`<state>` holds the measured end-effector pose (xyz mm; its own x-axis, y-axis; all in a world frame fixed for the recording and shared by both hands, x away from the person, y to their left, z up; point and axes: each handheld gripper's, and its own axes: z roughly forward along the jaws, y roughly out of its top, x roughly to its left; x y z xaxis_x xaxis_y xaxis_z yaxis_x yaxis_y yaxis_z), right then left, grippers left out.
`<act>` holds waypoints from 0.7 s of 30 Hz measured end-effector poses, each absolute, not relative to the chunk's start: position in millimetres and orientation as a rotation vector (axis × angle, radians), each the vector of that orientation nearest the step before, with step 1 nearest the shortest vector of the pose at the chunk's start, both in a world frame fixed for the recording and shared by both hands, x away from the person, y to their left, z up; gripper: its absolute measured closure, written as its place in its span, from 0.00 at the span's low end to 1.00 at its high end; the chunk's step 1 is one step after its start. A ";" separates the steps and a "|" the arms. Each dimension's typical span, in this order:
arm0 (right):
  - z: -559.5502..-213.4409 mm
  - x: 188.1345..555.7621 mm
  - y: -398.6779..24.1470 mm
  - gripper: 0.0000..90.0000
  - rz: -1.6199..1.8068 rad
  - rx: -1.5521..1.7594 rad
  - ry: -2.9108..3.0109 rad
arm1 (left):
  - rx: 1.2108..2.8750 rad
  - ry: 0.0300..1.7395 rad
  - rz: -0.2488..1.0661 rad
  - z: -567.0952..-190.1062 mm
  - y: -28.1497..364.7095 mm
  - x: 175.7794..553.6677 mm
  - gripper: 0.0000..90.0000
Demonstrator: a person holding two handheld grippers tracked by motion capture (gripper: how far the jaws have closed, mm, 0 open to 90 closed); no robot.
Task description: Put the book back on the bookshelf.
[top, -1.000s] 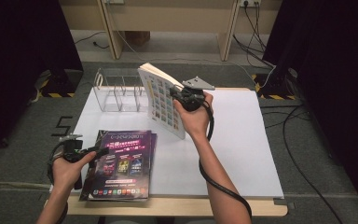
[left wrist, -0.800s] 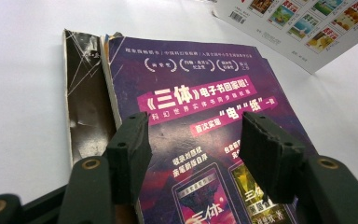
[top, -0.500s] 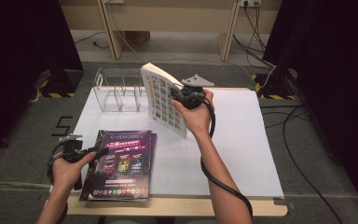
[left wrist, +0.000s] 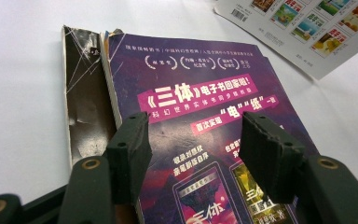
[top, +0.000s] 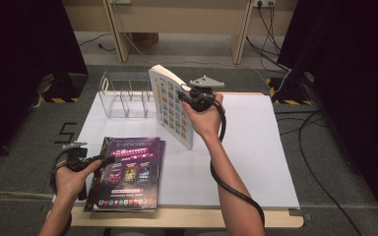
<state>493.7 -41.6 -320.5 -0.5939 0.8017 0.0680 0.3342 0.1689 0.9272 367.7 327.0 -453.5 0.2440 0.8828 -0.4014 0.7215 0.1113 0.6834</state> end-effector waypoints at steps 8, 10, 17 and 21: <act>-313.1 494.2 -24.5 0.83 1.478 1.107 1.992 | 1.635 1.516 0.235 -452.6 329.1 366.8 0.47; -310.4 494.9 -20.8 0.83 1.492 1.111 1.982 | 1.634 1.515 0.233 -452.4 329.7 366.8 0.47; -297.8 499.4 -7.0 0.83 1.516 1.090 1.960 | 1.633 1.515 0.234 -453.1 330.5 367.2 0.47; -294.7 500.6 2.4 0.83 1.531 1.069 1.971 | 1.631 1.516 0.233 -453.0 330.6 367.0 0.47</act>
<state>500.6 2.4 -294.7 -0.6140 0.7796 0.1236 0.3127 0.0965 0.9449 367.0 330.6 -453.0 0.2400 0.8806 -0.4085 0.7169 0.1229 0.6862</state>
